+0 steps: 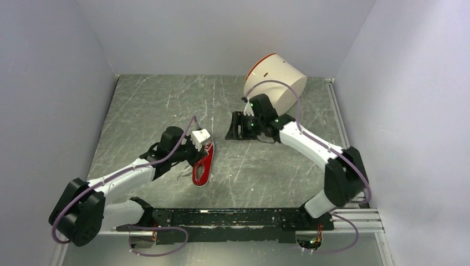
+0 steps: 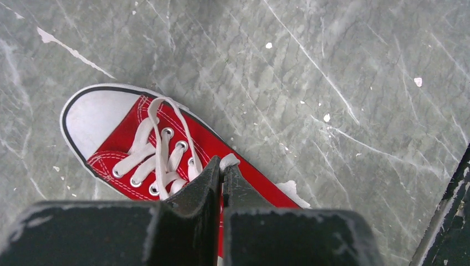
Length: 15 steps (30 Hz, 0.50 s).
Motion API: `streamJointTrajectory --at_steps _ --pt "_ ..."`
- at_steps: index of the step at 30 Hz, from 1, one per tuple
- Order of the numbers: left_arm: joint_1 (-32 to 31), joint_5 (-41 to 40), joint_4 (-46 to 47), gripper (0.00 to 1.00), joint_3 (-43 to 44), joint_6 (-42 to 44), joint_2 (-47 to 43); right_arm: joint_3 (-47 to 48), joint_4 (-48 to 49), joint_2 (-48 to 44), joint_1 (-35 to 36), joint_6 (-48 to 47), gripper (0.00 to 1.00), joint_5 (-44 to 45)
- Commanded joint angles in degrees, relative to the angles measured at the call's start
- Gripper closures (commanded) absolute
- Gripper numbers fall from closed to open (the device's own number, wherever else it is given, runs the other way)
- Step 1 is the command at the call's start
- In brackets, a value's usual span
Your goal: Tie the shoes
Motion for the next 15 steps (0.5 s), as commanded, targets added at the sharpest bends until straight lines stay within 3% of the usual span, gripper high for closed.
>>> streamJointTrajectory --at_steps 1,3,6,10,15 --pt "0.9 3.5 -2.6 0.95 3.6 2.0 3.2 -9.7 6.1 -8.4 1.1 -4.0 0.35 15.3" --pt "1.4 4.0 -4.9 0.95 6.0 2.3 5.8 -13.9 8.3 -12.8 2.8 -8.6 0.35 16.7" --pt "2.6 5.4 -7.0 0.95 8.6 2.1 8.6 -22.2 17.5 -22.9 11.0 -23.0 0.33 20.7" --pt "3.5 6.6 -9.2 0.95 11.8 1.9 12.1 -33.0 31.1 -33.5 21.4 -42.3 0.37 16.0" --pt "4.6 8.0 -10.9 0.95 14.2 1.1 15.9 -31.6 35.3 -29.1 31.3 -51.9 0.42 14.6"
